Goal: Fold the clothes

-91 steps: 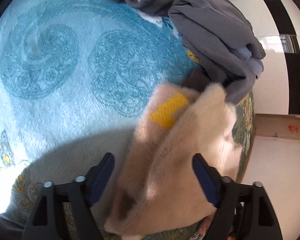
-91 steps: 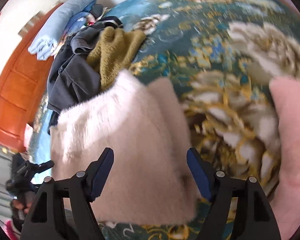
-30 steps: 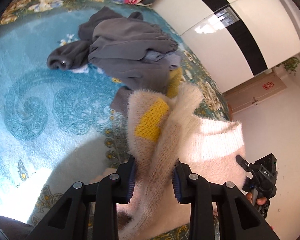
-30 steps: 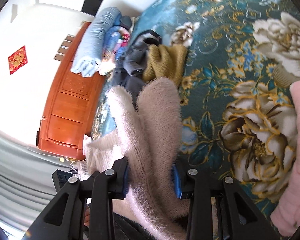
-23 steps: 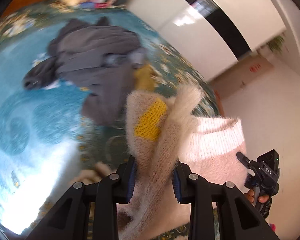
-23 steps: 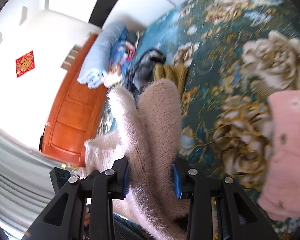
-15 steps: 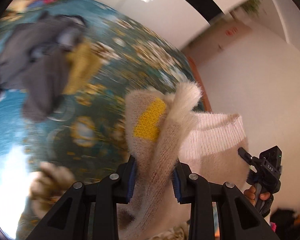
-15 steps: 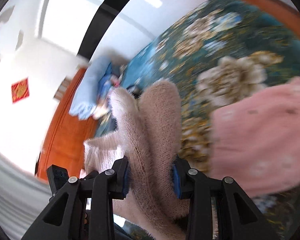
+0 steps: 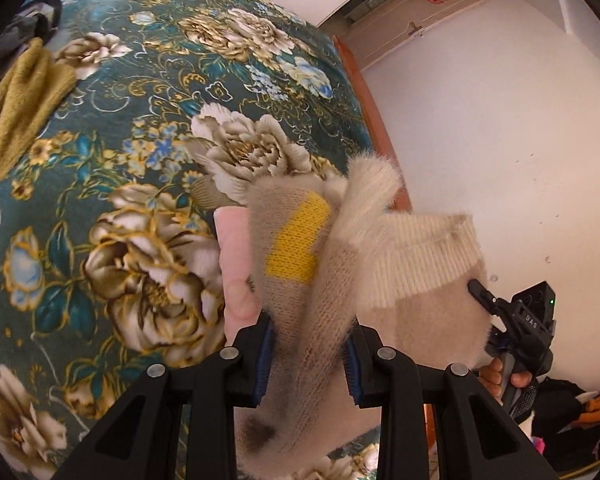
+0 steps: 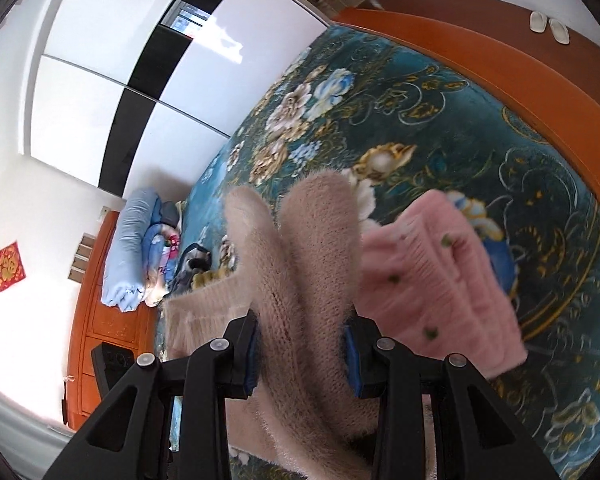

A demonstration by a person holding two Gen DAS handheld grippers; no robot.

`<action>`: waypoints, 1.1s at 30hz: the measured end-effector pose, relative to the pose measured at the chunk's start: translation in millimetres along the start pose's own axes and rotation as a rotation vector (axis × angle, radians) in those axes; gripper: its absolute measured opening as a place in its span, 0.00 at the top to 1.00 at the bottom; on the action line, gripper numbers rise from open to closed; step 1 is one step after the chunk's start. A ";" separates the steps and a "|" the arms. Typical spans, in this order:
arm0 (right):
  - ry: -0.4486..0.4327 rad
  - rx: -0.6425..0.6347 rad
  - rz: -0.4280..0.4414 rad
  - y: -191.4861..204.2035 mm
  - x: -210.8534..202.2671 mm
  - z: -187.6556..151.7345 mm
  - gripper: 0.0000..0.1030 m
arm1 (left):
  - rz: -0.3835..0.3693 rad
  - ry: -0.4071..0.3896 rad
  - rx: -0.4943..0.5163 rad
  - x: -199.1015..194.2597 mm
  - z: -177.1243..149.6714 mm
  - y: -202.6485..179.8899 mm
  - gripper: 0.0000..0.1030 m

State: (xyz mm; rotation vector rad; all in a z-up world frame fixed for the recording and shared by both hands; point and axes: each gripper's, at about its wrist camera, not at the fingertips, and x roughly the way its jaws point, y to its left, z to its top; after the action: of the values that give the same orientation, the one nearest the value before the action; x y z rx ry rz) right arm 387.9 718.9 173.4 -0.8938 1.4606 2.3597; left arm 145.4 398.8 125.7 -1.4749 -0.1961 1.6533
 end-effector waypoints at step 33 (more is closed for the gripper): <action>0.020 0.170 -0.065 -108.4 44.9 3.3 0.65 | 0.078 0.083 -0.084 62.9 -5.5 41.1 0.66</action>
State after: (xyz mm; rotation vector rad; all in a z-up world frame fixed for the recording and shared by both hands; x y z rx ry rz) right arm 403.7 768.3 68.0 -0.9090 1.5869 2.1496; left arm 136.0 415.1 52.8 -1.6295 -0.1655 1.6591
